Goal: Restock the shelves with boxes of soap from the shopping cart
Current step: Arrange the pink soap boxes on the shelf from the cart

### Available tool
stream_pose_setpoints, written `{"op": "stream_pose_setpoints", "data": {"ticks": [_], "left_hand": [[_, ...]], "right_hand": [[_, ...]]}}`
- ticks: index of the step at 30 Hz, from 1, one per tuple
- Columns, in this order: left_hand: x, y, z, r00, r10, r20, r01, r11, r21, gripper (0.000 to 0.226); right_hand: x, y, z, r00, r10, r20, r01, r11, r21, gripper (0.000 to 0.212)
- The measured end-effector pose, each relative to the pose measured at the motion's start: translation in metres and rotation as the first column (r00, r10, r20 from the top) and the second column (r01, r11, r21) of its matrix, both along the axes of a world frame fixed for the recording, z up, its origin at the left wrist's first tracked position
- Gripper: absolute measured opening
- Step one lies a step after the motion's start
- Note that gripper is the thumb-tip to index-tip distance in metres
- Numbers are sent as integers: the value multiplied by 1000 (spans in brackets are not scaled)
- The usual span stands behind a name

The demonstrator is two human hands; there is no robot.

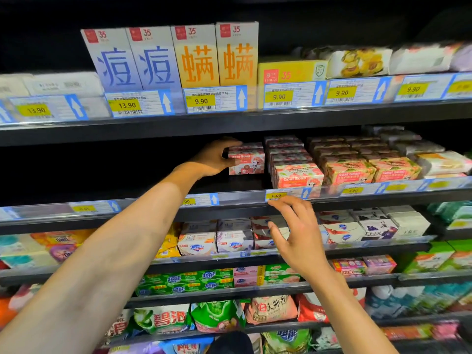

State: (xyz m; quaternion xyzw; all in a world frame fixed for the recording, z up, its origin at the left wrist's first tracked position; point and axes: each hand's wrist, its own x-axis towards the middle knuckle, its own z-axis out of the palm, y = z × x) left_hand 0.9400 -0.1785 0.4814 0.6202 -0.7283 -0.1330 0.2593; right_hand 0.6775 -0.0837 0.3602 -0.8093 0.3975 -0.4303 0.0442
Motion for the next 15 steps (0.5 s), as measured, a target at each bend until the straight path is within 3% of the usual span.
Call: {"op": "stream_pose_setpoints", "data": {"ticks": [10, 15], "left_hand": [[-5, -3, -5, 1000, -4, 29, 3, 1000, 8, 59], [-12, 44, 11, 999, 14, 37, -13, 1000, -22, 60]], "right_hand": [[-2, 2, 1, 994, -21, -110, 20, 1000, -11, 48], [-14, 21, 13, 980, -58, -193, 53, 998, -31, 50]]}}
